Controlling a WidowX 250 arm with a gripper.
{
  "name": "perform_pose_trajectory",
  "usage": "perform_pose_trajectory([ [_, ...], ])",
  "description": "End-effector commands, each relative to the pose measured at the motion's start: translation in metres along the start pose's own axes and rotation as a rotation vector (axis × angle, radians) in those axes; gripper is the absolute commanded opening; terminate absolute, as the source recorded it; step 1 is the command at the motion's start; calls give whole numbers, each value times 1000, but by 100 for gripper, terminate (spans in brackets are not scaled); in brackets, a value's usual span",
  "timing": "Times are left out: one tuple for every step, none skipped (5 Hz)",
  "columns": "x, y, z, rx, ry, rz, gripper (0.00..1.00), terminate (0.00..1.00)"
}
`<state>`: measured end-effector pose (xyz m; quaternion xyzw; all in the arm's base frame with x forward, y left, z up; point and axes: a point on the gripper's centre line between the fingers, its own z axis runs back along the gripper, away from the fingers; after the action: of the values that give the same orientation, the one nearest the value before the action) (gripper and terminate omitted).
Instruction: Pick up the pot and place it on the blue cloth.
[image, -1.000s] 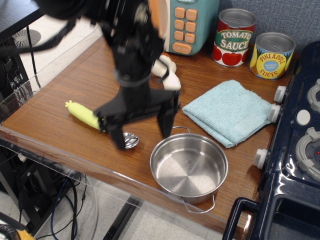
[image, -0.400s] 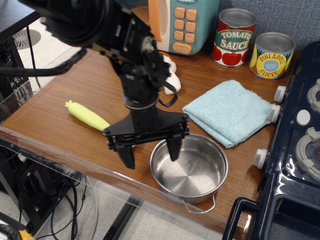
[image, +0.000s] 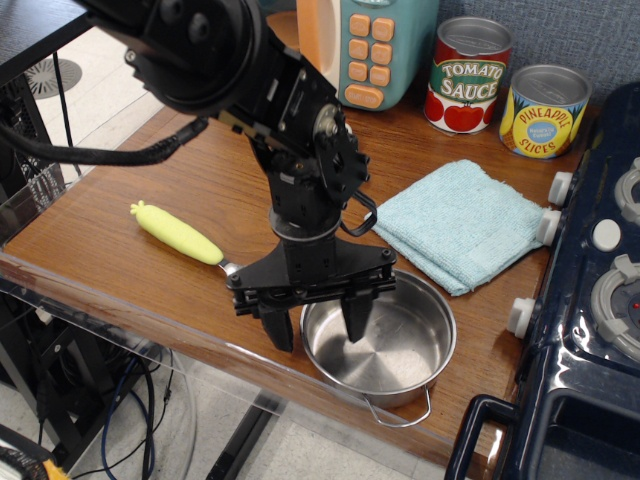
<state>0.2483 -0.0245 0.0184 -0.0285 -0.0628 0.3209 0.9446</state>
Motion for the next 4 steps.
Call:
perform_pose_trajectory([
  [14, 5, 11, 24, -69, 28, 0, 0],
  [19, 9, 21, 18, -92, 63, 0, 0],
  [30, 11, 33, 3, -103, 103, 0, 0],
  [45, 6, 51, -38, -133, 146, 0, 0],
])
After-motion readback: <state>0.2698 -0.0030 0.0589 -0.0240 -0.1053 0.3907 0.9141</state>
